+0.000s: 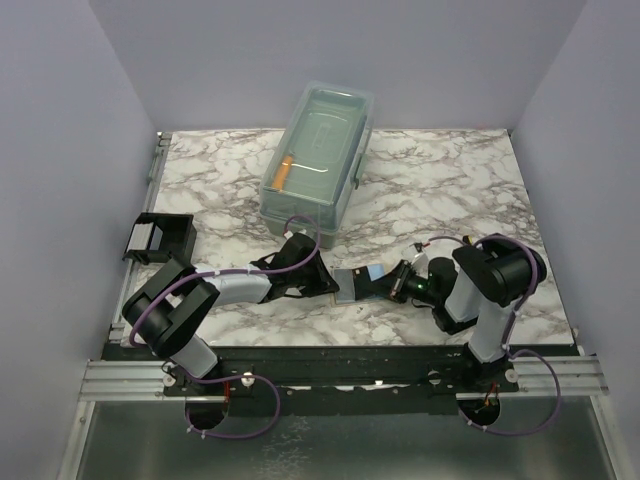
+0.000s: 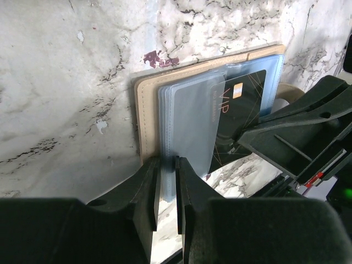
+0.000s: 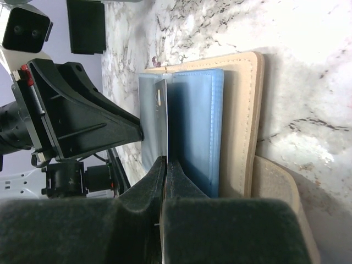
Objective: Put the credit cards into the card holder
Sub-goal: Insert the credit card into the card holder.
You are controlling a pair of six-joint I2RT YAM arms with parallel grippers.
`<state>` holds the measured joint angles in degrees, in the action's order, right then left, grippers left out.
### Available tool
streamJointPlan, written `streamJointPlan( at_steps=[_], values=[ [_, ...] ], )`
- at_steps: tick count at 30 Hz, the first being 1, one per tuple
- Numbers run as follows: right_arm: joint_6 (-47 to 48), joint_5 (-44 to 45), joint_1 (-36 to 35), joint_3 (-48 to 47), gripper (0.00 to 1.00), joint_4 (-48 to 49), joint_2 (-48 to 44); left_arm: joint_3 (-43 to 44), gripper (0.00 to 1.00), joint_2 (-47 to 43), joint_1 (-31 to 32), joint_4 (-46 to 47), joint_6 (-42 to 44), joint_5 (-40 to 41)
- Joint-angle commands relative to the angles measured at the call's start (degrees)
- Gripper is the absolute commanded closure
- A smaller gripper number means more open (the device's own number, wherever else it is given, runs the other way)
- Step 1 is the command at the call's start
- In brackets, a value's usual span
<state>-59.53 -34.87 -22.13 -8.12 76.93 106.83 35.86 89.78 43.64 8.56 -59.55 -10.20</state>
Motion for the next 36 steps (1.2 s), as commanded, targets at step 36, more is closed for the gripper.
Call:
streamJointPlan(
  at_steps=[36],
  values=[
    [10.58,13.97,-4.85,-1.16,1.0,-11.77,-8.62,-3.83,0.79,-1.39,1.62,-1.69,-0.13,1.88]
  ],
)
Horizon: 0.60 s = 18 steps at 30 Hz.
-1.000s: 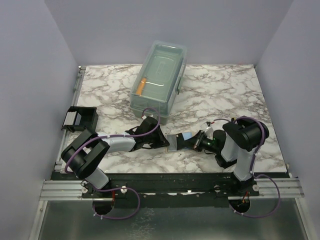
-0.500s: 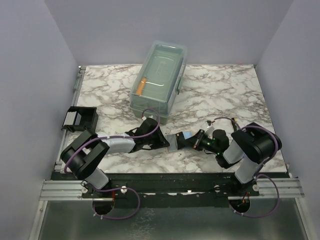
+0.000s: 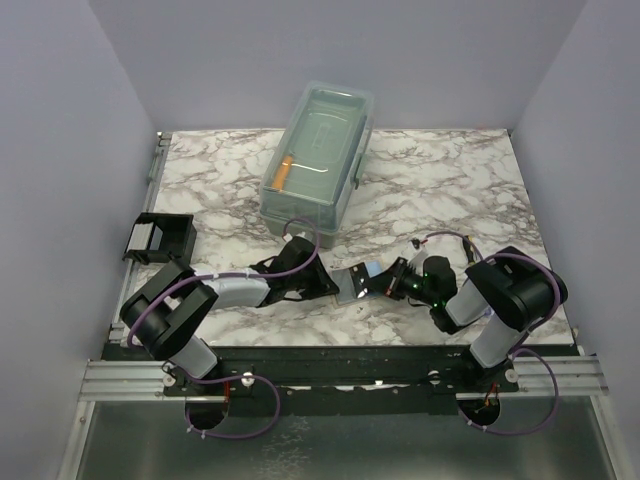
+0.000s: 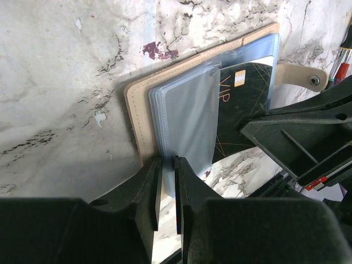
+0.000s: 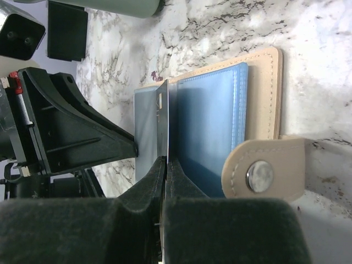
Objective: Put the credit cards into the card holder
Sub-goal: Insert the credit card into the card holder.
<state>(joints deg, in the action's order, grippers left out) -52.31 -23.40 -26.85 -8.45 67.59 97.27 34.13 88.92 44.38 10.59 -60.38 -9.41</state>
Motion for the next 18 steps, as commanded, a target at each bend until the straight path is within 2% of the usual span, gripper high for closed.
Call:
streamJointPlan(
  at_steps=[1,18],
  values=[
    [3.74,2.59,-0.09,-1.05,1.0,-3.02,0.67,-2.18,0.79,-0.65,0.9,-3.71,0.78,1.14],
    [8.8,-3.82,2.59,-2.55,1.0,-4.43,0.9,-2.28,0.8,-1.23,0.87,-4.0,1.1,1.72]
  ],
)
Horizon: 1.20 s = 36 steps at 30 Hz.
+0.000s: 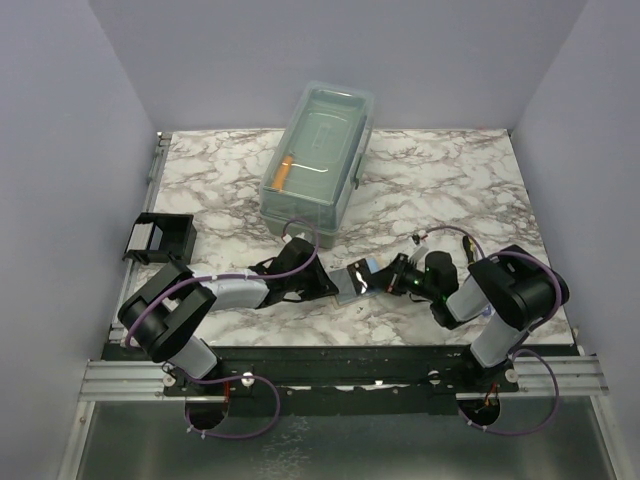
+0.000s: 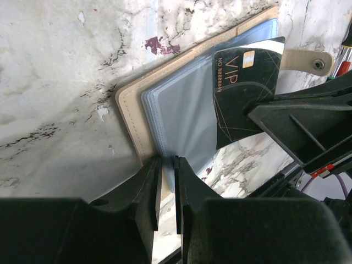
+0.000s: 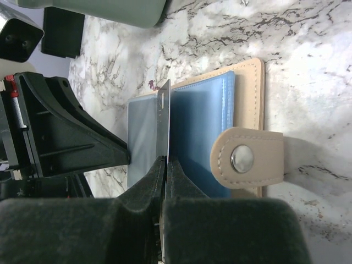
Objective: Put the credit cards into the card holder
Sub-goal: Insert the credit card into the card holder.
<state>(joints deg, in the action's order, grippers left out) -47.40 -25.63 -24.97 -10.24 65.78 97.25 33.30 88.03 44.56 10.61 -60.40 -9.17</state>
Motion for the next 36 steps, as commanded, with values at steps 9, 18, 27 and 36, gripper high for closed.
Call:
streamJointPlan(
  at_steps=[9,18,27,36],
  values=[
    [1.1,-2.75,-1.03,0.13,1.0,3.9,5.98,-0.82,0.8,0.35,0.66,-3.71,0.81,0.95],
    [-9.05,1.18,-1.66,5.22,1.0,7.88,6.81,-1.05,0.81,0.14,0.66,-3.65,0.36,1.42],
    [-8.79,0.54,-1.83,4.8,1.0,4.06,4.93,-1.06,0.81,0.2,0.7,-3.49,0.27,1.32],
    [-8.68,-3.51,-2.27,2.9,1.0,5.27,8.79,-0.91,0.81,0.44,0.75,-3.44,0.37,1.24]
  ],
)
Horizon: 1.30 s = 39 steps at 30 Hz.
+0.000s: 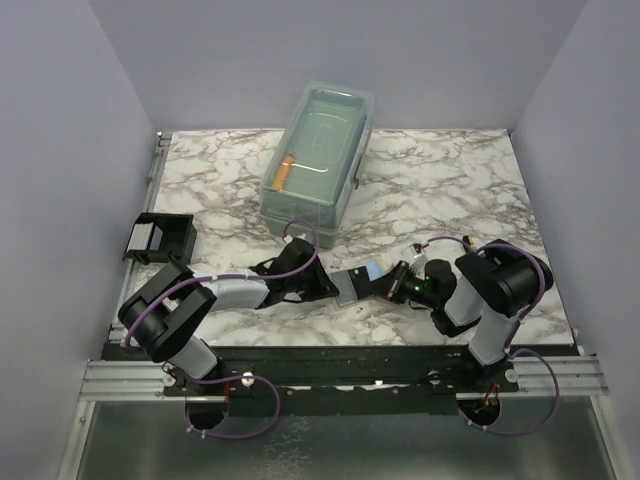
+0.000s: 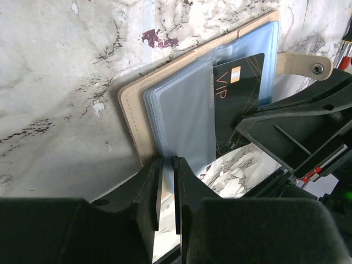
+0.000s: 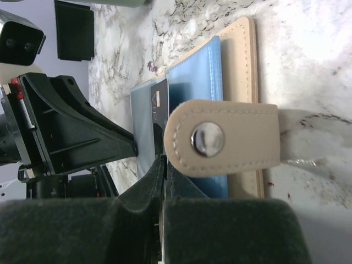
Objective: Put the credit cards into the card holder
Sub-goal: Insert the credit card into the card holder.
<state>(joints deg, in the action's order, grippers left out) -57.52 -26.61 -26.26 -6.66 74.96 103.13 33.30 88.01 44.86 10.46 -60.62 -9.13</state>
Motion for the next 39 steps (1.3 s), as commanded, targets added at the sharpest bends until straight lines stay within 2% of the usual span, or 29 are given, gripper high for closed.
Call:
streamJointPlan(
  at_steps=[1,5,8,11,14,19,24,31,34,39],
  values=[
    [1.5,-3.02,-1.03,-0.8,1.0,-3.55,3.36,-0.87,0.81,0.43,0.36,-3.26,0.67,1.18],
    [1.88,-4.84,-1.68,-1.88,1.0,-4.38,3.75,-0.88,0.81,0.31,0.39,-3.29,0.93,1.45],
    [4.8,-4.59,-3.35,-4.78,0.96,-12.96,1.41,-0.78,0.81,0.33,0.4,-3.27,1.15,1.49],
    [8.44,-1.3,-3.62,-5.63,0.84,-24.51,-4.75,-1.28,0.8,-0.83,0.35,-3.64,1.25,1.68],
    [12.93,3.36,-3.65,-8.19,0.66,-40.96,-12.29,-2.42,0.78,-3.4,0.34,-4.65,1.48,2.91],
    [18.66,8.31,-3.7,-12.15,0.54,-57.16,-20.18,-2.61,0.75,-6.01,0.36,-7.96,2.83,4.66],
    [20.34,9.91,-3.65,-16.19,0.49,-62.78,-21.78,-2.75,0.75,-5.89,0.36,-8.13,3.3,5.12],
    [22.76,14.56,-3.65,-21.19,0.48,-70.17,-22.47,-0.14,0.75,-2.59,0.39,-6.04,3.86,2.41],
    [22.69,14.63,-3.62,-21.26,0.44,-69.05,-23.47,0.59,0.75,-1.5,0.38,-6.03,4.18,2.36],
    [23.07,11.68,-3.62,-21.65,0.46,-65.43,-21.12,1.07,0.76,0.0,0.35,-5.89,4.01,2.18]
  ],
)
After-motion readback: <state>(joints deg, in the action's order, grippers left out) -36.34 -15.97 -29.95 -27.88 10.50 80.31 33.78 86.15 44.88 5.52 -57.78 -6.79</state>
